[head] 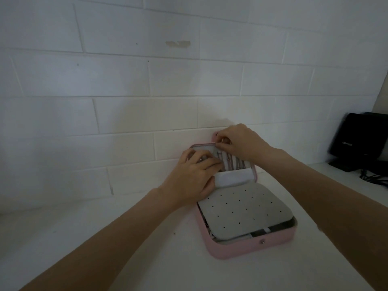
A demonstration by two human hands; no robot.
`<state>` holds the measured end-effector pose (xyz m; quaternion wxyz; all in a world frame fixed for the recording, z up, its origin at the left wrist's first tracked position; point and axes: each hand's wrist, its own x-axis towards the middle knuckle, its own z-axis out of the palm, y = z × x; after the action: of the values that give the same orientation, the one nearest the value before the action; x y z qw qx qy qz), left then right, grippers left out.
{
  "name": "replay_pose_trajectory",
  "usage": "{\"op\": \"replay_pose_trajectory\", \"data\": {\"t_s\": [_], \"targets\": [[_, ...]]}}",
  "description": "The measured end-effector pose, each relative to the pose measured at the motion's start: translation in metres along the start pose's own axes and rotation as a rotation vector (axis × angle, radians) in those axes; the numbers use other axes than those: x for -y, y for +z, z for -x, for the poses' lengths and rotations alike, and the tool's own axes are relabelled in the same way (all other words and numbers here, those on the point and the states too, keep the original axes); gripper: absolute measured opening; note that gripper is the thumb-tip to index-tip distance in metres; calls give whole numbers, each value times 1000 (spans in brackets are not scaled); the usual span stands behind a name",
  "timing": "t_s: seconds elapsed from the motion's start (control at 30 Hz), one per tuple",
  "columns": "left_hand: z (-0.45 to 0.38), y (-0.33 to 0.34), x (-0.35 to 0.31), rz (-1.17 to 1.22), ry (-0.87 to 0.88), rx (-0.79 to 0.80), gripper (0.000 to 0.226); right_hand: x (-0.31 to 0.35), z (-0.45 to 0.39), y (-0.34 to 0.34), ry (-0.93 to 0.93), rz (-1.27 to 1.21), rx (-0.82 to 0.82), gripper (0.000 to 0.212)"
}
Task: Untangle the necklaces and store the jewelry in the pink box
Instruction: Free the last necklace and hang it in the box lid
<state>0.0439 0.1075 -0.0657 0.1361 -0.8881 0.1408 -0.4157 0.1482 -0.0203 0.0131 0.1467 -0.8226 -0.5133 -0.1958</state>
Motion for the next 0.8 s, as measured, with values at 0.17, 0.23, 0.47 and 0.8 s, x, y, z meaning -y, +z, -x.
{"op": "replay_pose_trajectory", "data": {"t_s": [0.17, 0.23, 0.47, 0.8], "targets": [[-4, -1, 2, -56, -60, 9, 36, 2, -2, 4, 13, 18, -19, 16], [-5, -1, 3, -60, -65, -8, 35, 2, -1, 5, 17, 17, -35, 16], [1, -1, 4, -34, -60, -26, 33, -4, 2, -1, 127, -18, -85, 22], [-5, 5, 2, -49, -116, 26, 37, 5, 0, -3, 220, -167, -203, 21]]}}
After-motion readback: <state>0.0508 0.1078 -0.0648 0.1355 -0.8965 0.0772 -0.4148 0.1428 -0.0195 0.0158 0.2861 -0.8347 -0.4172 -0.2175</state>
